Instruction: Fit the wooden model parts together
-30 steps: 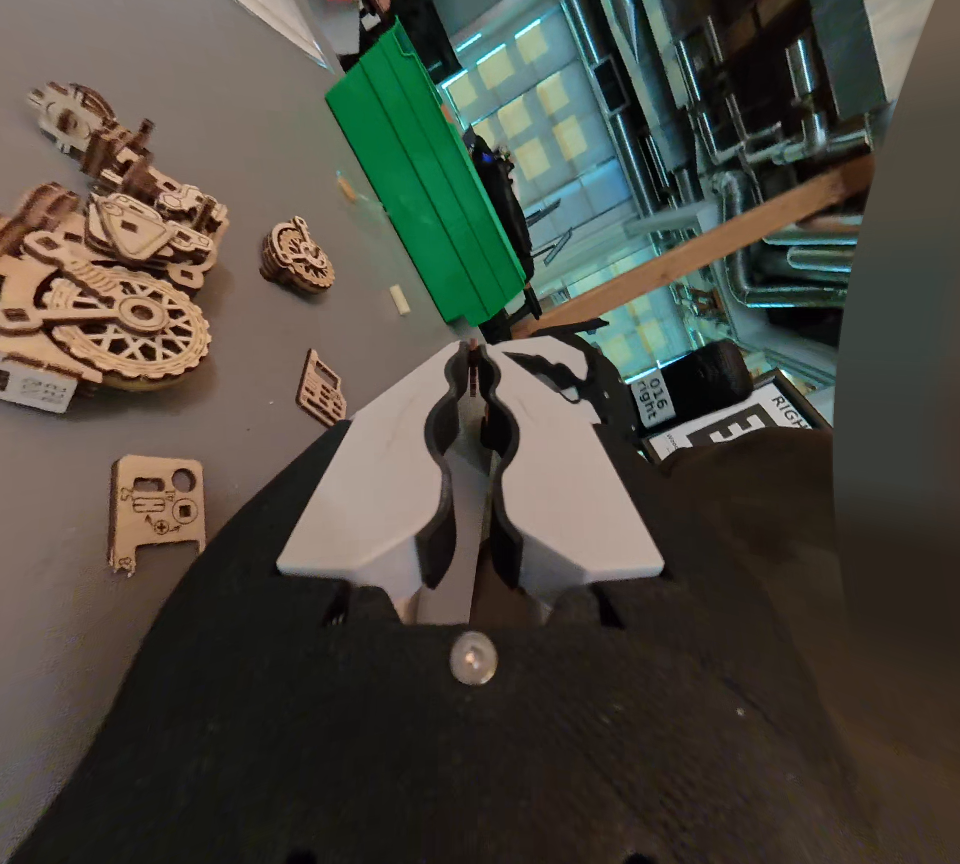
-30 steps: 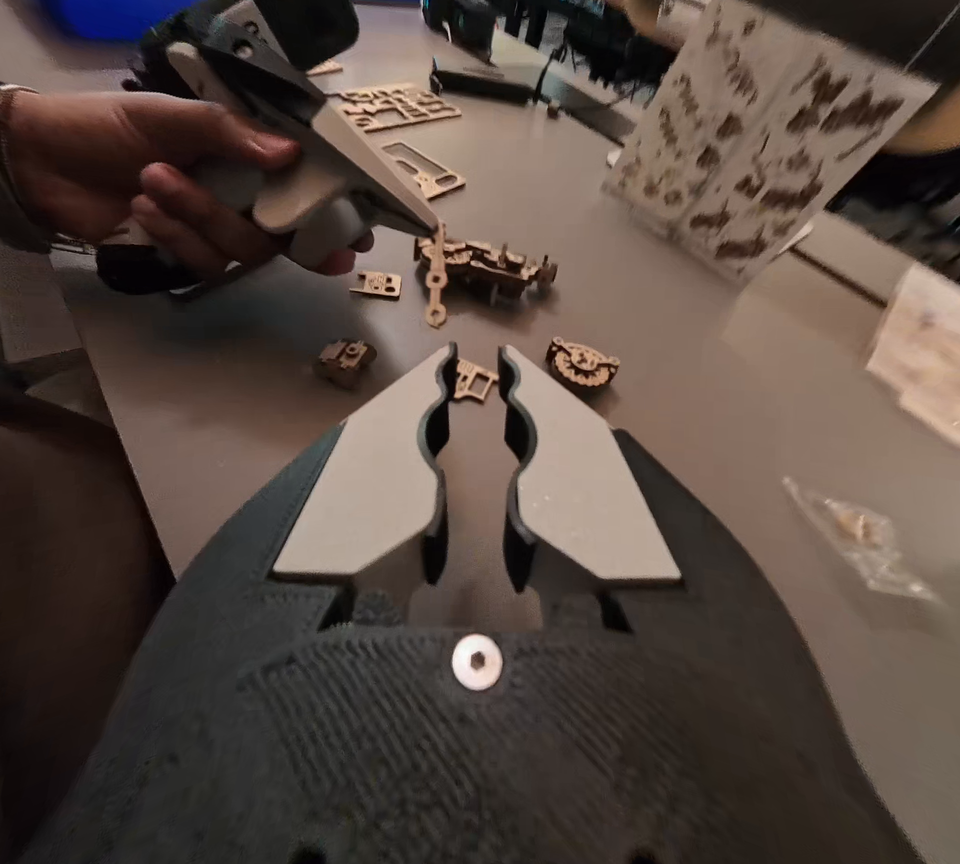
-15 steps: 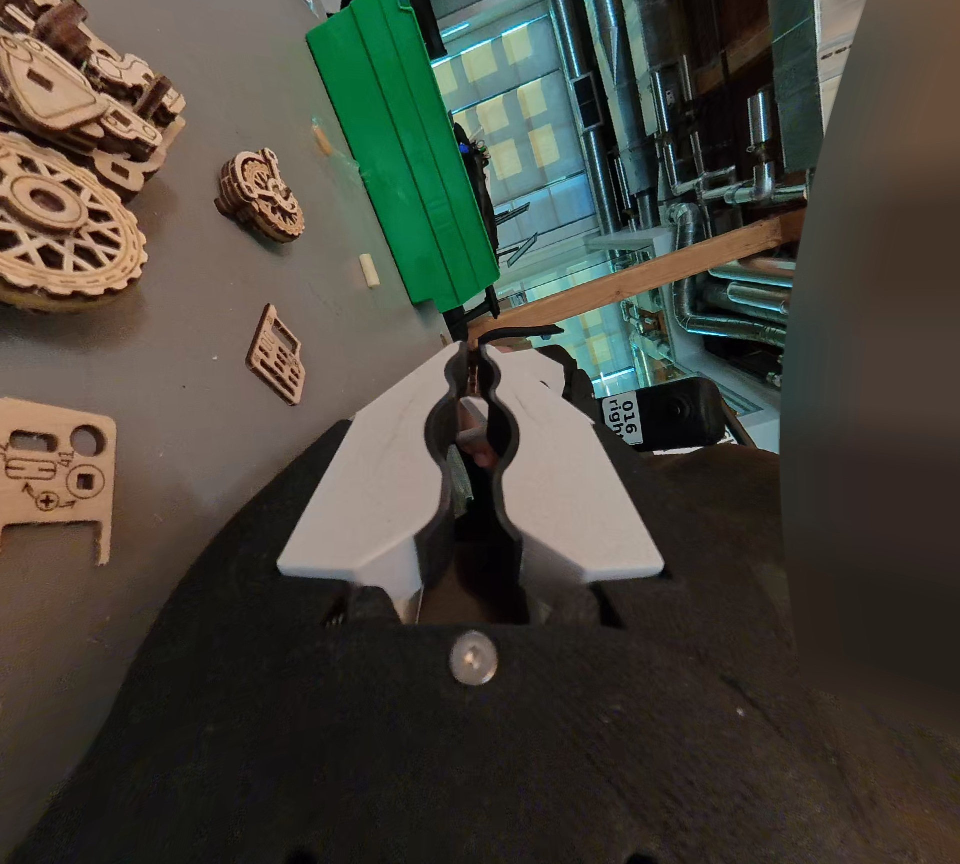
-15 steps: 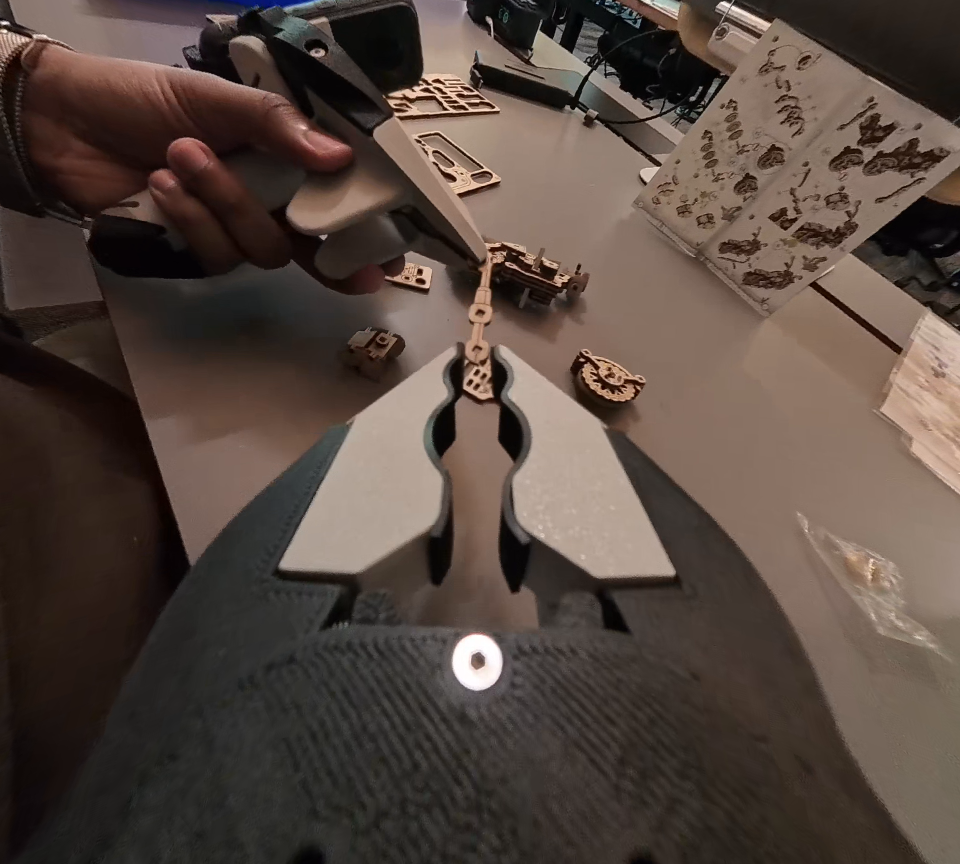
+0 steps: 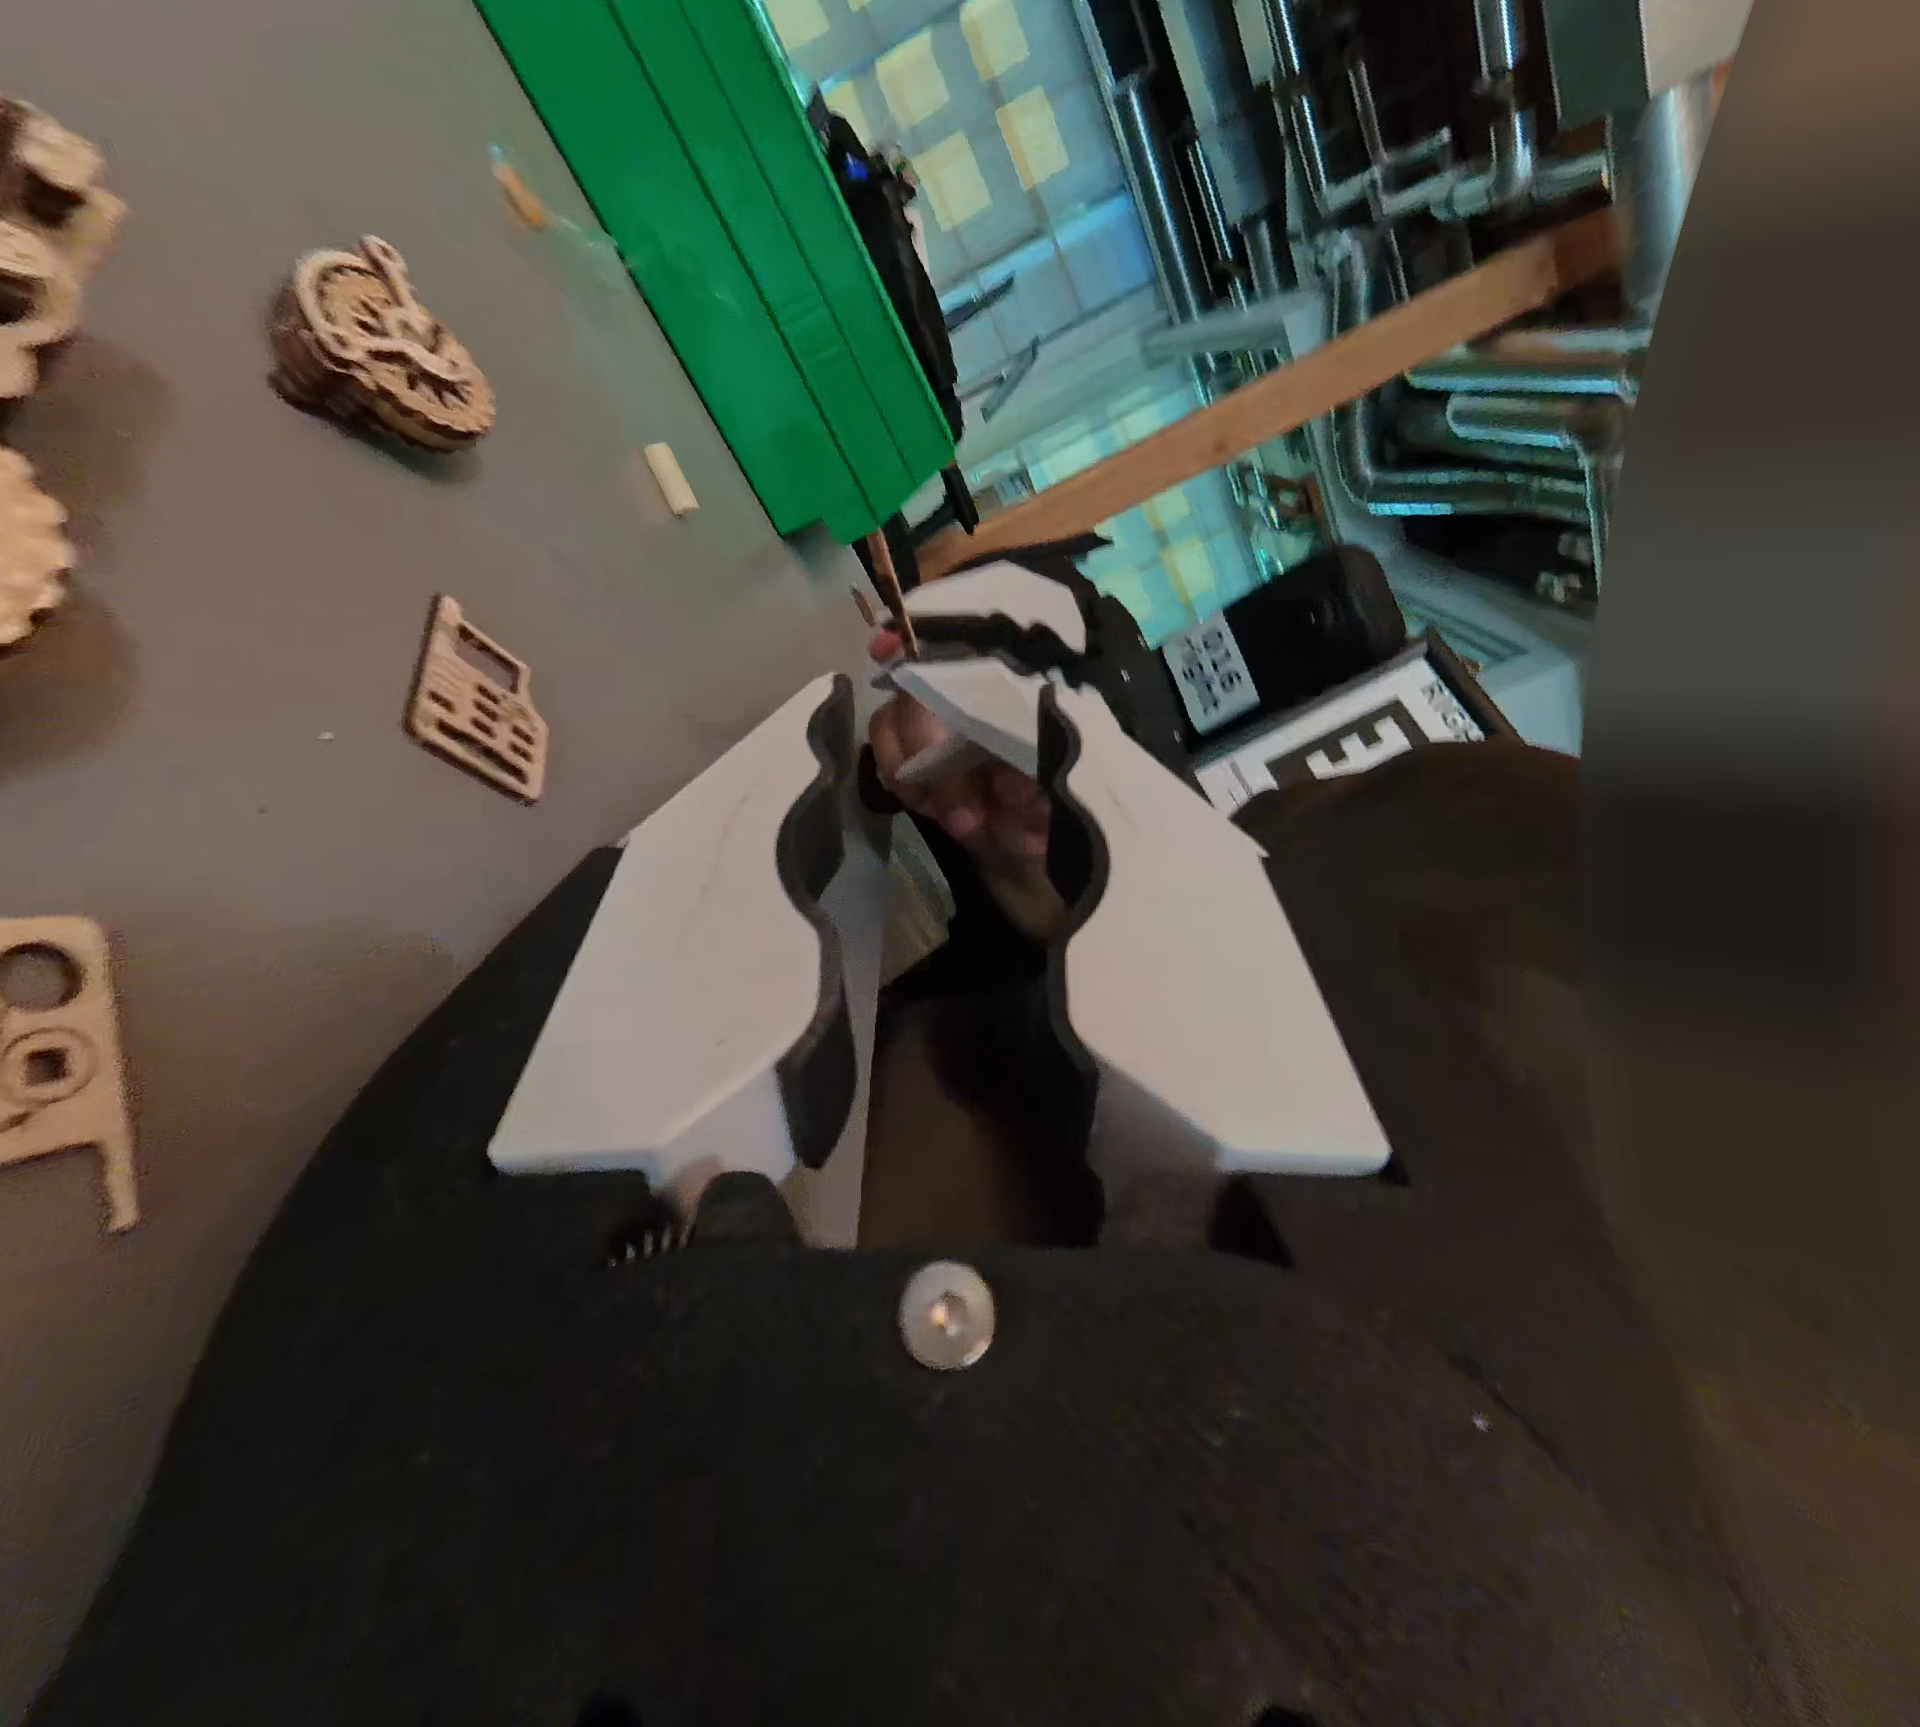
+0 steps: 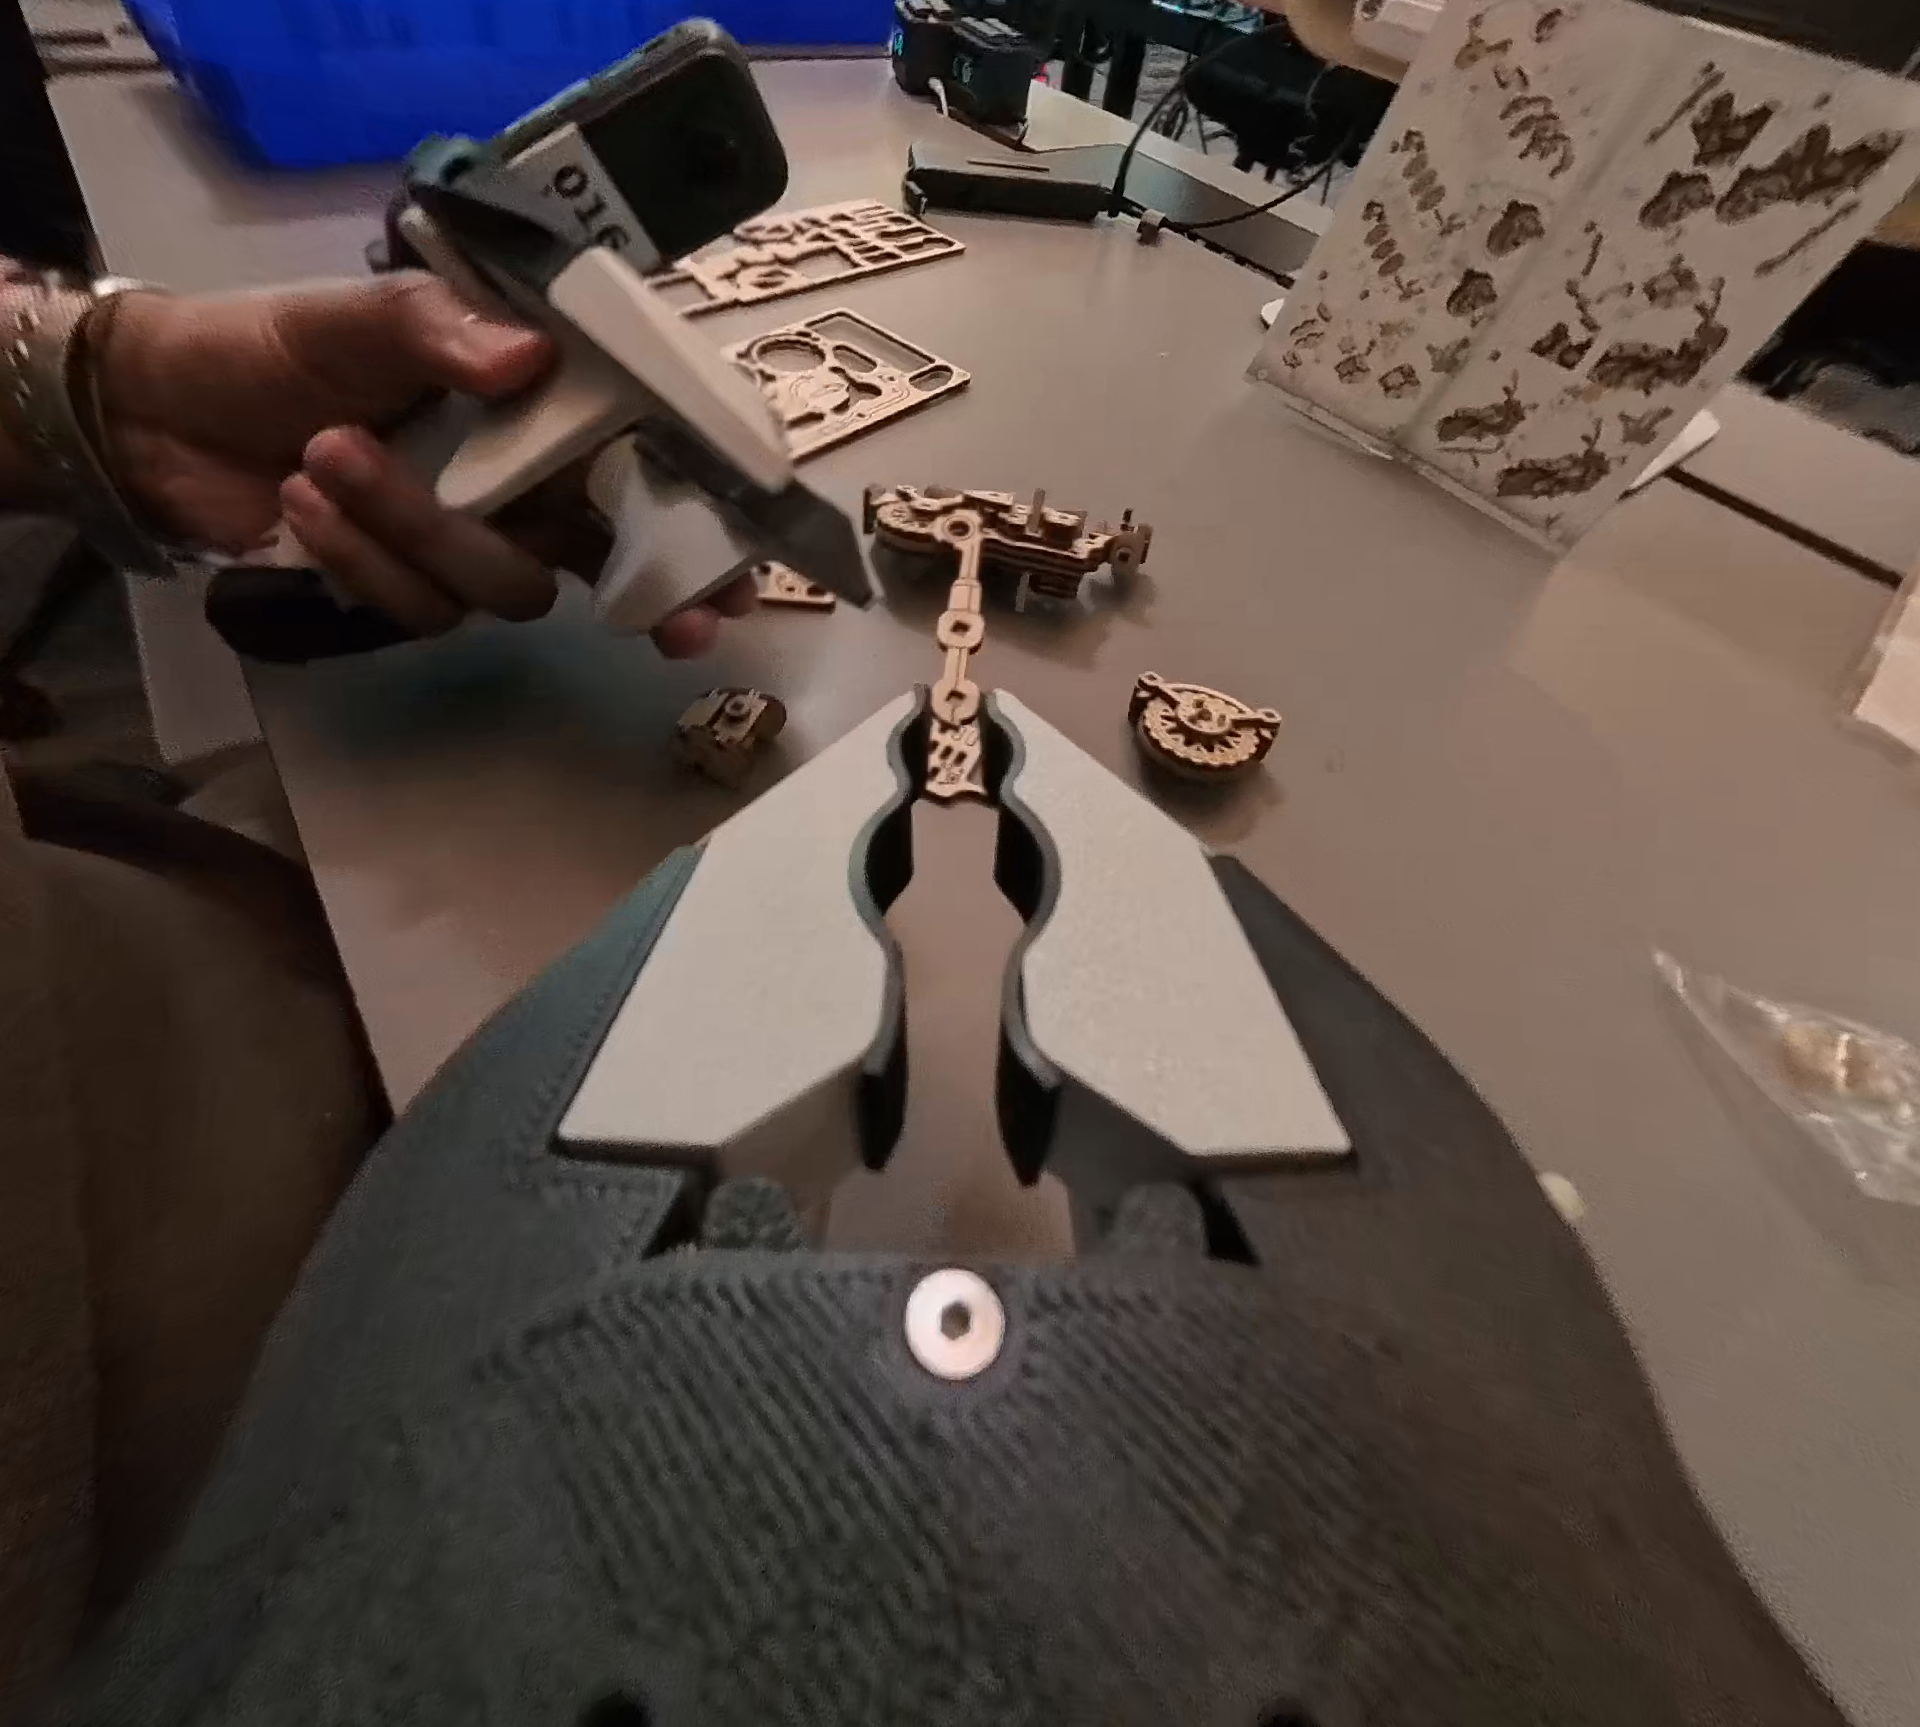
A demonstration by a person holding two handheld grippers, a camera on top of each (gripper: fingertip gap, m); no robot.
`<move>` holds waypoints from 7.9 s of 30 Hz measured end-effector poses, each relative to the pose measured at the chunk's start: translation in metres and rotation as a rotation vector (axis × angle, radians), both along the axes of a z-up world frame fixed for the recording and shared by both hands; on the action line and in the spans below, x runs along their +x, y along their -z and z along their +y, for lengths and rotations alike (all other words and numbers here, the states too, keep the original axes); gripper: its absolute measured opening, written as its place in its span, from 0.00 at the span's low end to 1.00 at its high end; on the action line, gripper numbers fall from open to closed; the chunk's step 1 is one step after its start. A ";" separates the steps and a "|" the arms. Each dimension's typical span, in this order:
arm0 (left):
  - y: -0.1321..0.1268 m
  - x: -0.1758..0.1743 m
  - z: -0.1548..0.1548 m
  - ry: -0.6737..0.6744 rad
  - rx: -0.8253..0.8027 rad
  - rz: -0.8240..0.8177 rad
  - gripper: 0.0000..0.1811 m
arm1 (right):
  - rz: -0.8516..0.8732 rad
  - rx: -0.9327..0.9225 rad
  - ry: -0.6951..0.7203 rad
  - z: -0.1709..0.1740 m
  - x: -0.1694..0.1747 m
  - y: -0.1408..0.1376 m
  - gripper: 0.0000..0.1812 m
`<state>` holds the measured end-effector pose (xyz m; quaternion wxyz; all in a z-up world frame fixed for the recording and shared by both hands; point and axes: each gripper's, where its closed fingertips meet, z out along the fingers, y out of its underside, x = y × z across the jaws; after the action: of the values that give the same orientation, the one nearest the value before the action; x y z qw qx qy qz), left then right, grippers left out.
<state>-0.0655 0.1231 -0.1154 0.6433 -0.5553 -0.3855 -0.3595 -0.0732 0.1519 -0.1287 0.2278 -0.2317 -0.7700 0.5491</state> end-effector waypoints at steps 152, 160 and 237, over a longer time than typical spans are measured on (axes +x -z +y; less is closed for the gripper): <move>0.082 -0.097 -0.064 -0.102 -1.163 0.846 0.26 | -0.423 -0.256 0.031 0.017 -0.018 0.019 0.04; 0.071 -0.085 -0.054 -0.105 -1.216 1.141 0.26 | -0.366 -0.194 0.045 0.015 -0.018 0.020 0.04; 0.036 -0.004 0.011 0.046 -0.980 1.373 0.10 | -0.545 -0.193 -0.060 -0.020 0.008 0.026 0.04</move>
<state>-0.0696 0.1343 -0.1518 0.4135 -0.8746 -0.0097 0.2528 -0.0650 0.1319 -0.1542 -0.0271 -0.3686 -0.7534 0.5438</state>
